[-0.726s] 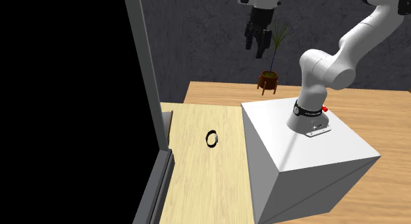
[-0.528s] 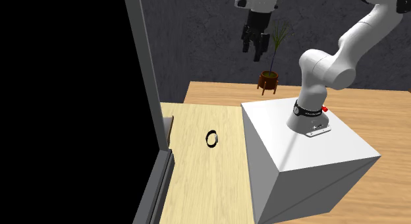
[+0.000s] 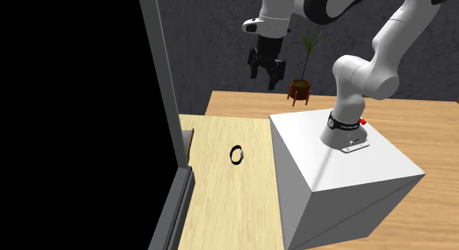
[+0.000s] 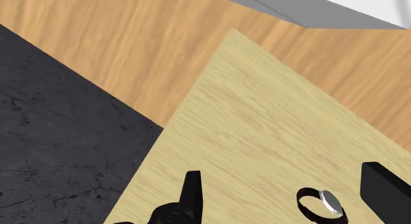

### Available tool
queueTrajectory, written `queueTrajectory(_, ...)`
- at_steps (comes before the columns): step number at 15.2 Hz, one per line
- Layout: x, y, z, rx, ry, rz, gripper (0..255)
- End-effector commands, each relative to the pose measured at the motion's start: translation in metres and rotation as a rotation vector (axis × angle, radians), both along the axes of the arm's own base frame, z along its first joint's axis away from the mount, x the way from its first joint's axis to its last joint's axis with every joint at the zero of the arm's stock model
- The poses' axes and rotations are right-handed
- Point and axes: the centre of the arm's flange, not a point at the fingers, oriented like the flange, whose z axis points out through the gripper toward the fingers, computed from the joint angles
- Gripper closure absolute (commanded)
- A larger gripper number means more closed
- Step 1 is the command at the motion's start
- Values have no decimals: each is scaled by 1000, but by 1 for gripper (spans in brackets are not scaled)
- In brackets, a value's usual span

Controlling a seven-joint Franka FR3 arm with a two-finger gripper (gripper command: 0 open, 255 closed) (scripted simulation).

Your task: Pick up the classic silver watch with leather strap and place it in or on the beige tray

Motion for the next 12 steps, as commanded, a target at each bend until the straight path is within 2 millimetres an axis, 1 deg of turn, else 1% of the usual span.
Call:
queueTrajectory(1,16,19,-13,-4,-6,76,0)
queueTrajectory(7,56,70,-54,-16,-20,296,0)
queueTrajectory(12,81,119,-88,-25,-31,479,0)
